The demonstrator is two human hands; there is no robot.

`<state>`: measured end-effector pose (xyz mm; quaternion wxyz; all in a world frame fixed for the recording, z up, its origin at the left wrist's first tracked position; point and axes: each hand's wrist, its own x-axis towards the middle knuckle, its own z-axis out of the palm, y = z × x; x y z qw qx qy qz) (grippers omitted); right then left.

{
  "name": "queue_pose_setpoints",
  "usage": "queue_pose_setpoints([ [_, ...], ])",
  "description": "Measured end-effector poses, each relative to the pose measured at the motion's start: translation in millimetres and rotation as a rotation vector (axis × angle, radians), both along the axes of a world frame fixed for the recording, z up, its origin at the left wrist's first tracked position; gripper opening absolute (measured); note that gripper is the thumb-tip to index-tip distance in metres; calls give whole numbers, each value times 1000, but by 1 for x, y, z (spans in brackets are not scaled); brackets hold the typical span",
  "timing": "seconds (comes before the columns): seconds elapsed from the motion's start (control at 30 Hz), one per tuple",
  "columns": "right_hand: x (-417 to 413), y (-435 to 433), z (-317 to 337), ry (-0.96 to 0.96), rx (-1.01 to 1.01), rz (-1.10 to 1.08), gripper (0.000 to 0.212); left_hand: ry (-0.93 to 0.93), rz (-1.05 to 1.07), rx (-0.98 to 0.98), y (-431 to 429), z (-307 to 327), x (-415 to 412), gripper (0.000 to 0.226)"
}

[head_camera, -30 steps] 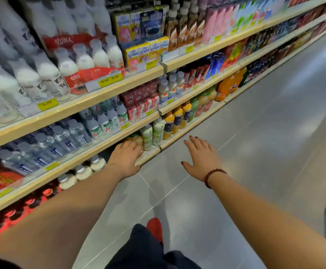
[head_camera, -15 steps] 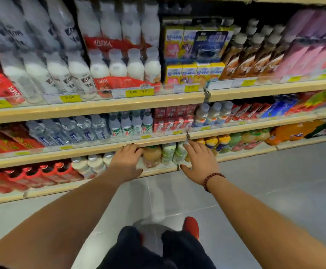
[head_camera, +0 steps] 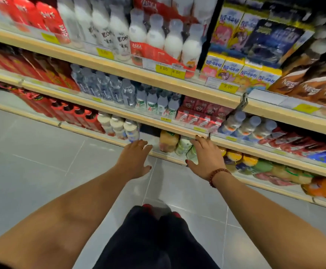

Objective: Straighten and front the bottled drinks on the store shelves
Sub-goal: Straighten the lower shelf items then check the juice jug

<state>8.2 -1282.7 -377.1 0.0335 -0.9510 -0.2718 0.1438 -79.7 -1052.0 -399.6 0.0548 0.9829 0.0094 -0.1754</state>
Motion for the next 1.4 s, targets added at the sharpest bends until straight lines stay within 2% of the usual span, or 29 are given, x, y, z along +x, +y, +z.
queue_pose_setpoints([
  [0.2,14,24,-32,51,-31,77,69,-14,97,-89,9,-20,10,76],
  [0.33,29,30,-72,126,25,27,71,3,213,-155,17,-50,18,78],
  [0.63,72,25,-213,211,28,-62,68,124,390,-208,5,-185,34,81],
  [0.77,92,29,-276,265,220,-205,64,111,392,-274,-8,-251,56,80],
  [0.97,130,62,-343,290,489,-297,78,-2,450,-365,-18,-325,97,79],
  [1.07,147,85,-363,264,531,-412,77,-42,488,-404,-13,-349,111,80],
  [1.13,158,97,-374,312,551,-484,75,-47,534,-426,-8,-363,116,81],
  [1.3,178,119,-390,481,550,-798,95,-14,661,-489,0,-391,111,78],
  [1.4,179,123,-395,467,576,-828,87,-1,713,-528,3,-402,101,77],
])
